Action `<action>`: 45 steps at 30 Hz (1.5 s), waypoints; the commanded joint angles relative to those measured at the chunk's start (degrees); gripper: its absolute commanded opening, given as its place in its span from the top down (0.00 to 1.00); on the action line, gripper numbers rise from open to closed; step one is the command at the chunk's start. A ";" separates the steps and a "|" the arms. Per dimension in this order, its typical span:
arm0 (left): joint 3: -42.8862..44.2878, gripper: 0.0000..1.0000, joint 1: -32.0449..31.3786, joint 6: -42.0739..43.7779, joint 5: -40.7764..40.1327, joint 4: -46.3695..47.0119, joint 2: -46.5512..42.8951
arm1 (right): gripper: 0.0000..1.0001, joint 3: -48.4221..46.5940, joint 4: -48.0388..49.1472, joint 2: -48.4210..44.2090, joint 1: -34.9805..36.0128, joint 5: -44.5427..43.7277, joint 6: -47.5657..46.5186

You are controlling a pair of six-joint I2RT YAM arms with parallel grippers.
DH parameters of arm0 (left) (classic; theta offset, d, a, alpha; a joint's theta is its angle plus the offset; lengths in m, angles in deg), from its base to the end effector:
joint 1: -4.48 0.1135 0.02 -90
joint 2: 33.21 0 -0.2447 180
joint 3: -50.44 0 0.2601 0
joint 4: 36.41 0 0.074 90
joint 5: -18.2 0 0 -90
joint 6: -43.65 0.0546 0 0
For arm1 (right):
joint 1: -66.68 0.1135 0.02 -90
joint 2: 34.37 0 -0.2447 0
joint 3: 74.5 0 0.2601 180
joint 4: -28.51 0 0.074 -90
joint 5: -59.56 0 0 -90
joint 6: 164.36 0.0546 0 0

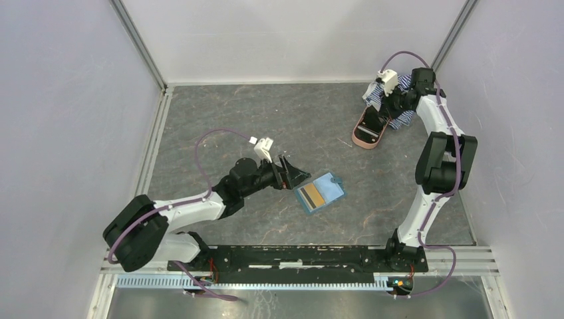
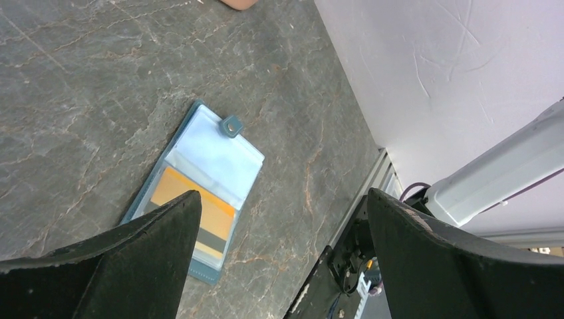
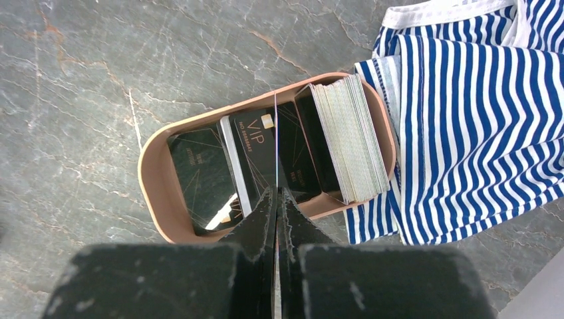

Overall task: Put the credit cards into the card holder
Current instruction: Pick up the credit card from the storage box.

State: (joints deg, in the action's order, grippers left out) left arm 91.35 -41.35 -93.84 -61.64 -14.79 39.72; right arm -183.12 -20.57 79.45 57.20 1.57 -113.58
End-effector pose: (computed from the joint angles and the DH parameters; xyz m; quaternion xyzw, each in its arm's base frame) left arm 0.1982 -0.2178 0.1865 0.0456 0.7660 -0.5104 0.3881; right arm 0.4467 -0.0453 0.2161 -0.3165 0.8626 0.1175 0.3768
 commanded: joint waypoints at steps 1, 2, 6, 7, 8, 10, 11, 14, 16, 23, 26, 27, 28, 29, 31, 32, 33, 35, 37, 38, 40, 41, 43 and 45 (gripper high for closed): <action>4.15 0.00 0.37 -1.41 1.92 5.24 2.75 | 1.00 -3.33 -0.99 -4.23 -0.32 3.34 2.49; 4.62 0.00 0.46 -1.31 2.01 5.40 3.33 | 1.00 -3.53 -1.12 -4.39 -0.52 3.68 2.86; 6.60 0.00 1.01 -1.58 2.86 7.44 6.61 | 1.00 -4.71 -2.43 -5.16 -0.97 6.44 4.55; 7.14 0.00 1.22 -1.83 3.42 8.19 7.67 | 1.00 -5.19 -3.04 -5.40 -1.07 7.33 4.79; 7.79 0.00 1.50 -2.13 3.96 8.96 8.88 | 1.00 -5.39 -3.47 -5.57 -1.15 8.05 5.14; 9.13 0.01 1.97 -2.91 4.93 10.88 11.19 | 1.00 -5.65 -4.31 -6.42 -1.25 9.65 5.79; 9.74 0.01 2.39 -3.42 5.71 12.49 12.83 | 1.00 -5.69 -4.77 -6.79 -1.29 10.52 6.12; 11.49 0.02 3.33 -4.63 7.24 16.69 16.10 | 1.00 -5.15 -5.67 -8.55 -1.32 13.59 7.34; 13.02 0.02 3.86 -5.14 7.48 18.54 18.78 | 1.00 -4.42 -6.47 -9.56 -1.34 16.12 8.39; 18.78 0.00 5.76 -8.72 10.73 26.04 27.41 | 1.00 2.14 -5.43 -15.38 -1.34 26.00 14.18; 21.76 0.00 6.09 -10.96 11.63 28.47 30.79 | 1.00 5.33 -4.73 -17.76 -1.34 30.60 17.26; 22.67 0.00 6.07 -11.61 11.83 29.49 31.79 | 1.00 6.29 -4.43 -18.74 -1.34 32.11 18.21; 23.63 0.00 6.09 -12.32 11.96 30.60 32.76 | 1.00 7.33 -4.11 -19.64 -1.27 33.54 19.22; 24.87 0.00 6.10 -12.84 12.02 31.75 33.77 | 1.00 8.33 -3.73 -20.44 -1.23 34.48 20.18; 27.06 0.00 6.10 -14.00 12.20 33.14 36.04 | 1.00 10.14 -2.75 -22.17 -1.16 36.51 22.18; 28.23 0.00 6.10 -14.83 12.39 34.22 37.43 | 1.00 11.03 -2.44 -22.81 -1.16 37.48 23.15; 29.37 0.00 6.10 -16.03 12.67 35.46 38.78 | 1.00 11.81 -1.88 -23.60 -1.01 38.55 24.00; 31.31 0.00 6.09 -18.61 13.06 38.75 41.33 | 1.00 13.47 -1.14 -24.70 -0.91 40.09 25.50; 32.84 0.00 6.10 -20.99 13.07 41.50 43.47 | 1.00 15.00 -0.31 -25.67 -0.73 41.29 26.80; 33.35 0.00 6.05 -21.54 13.15 42.40 43.93 | 1.00 15.62 0.13 -26.05 -0.64 41.88 27.48; 34.08 0.00 6.01 -22.36 13.41 43.48 44.58 | 1.00 16.88 1.16 -26.65 -0.31 43.20 29.07; 34.30 0.00 6.01 -22.91 13.53 44.36 44.80 | 1.00 17.38 1.42 -26.93 -0.05 43.59 29.57; 34.66 0.03 6.01 -24.15 13.90 46.51 45.37 | 1.00 18.05 1.62 -27.29 0.52 44.23 30.07; 35.46 0.06 5.96 -25.39 14.75 48.08 46.03 | 1.00 18.76 1.76 -27.55 1.15 44.50 30.41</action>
State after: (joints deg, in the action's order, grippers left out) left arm 123.65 -35.40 -114.54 -48.97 24.64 84.72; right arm -165.48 -21.36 54.17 57.25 42.29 -85.83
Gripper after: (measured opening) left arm 0.970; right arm 0.006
